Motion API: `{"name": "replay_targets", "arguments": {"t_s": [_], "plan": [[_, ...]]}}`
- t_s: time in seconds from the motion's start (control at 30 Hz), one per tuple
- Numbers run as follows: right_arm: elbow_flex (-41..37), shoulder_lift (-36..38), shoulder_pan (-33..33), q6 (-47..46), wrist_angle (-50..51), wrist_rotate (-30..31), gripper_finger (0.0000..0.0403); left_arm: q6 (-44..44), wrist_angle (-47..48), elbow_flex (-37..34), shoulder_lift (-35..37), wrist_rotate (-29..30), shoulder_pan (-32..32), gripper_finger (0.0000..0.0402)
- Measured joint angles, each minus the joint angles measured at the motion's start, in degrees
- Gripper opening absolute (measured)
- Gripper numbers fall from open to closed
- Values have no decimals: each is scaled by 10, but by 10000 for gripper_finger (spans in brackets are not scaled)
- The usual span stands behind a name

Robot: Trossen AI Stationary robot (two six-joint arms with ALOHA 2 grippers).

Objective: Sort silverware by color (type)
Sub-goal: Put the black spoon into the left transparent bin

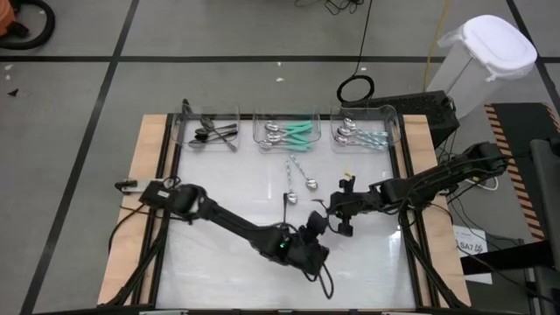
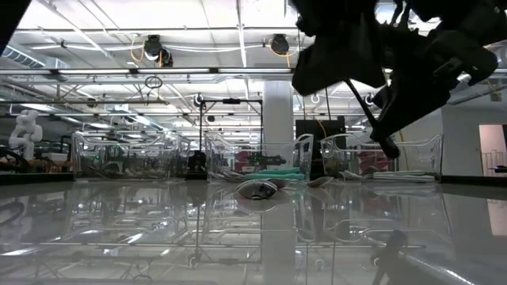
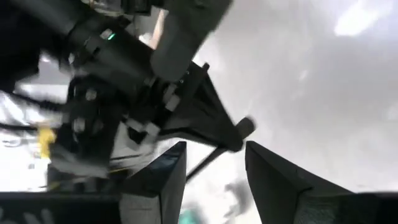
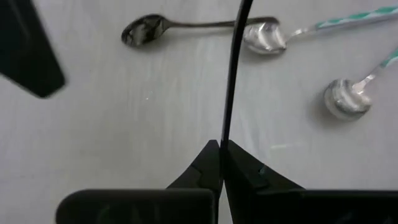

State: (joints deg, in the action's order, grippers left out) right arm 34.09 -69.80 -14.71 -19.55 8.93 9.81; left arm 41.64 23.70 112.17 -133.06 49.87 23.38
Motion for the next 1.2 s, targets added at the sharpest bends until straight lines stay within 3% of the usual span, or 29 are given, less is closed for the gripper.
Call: {"name": "replay_targets", "arguments": {"t_s": [0.17,0.27,0.53,0.83,1.2], "plan": [[0,0,0,-4,19,-12,4,65,102,129,-81,117,0,165],[0,0,0,-4,29,-11,4,95,152,185,-113,157,-3,165],[0,0,0,-4,38,-26,4,66,276,218,-123,148,-21,165],[0,0,0,1,30,-26,4,99,259,217,-123,113,-22,165],[0,0,0,5,36,-26,4,153,257,217,-123,81,-33,123]]}}
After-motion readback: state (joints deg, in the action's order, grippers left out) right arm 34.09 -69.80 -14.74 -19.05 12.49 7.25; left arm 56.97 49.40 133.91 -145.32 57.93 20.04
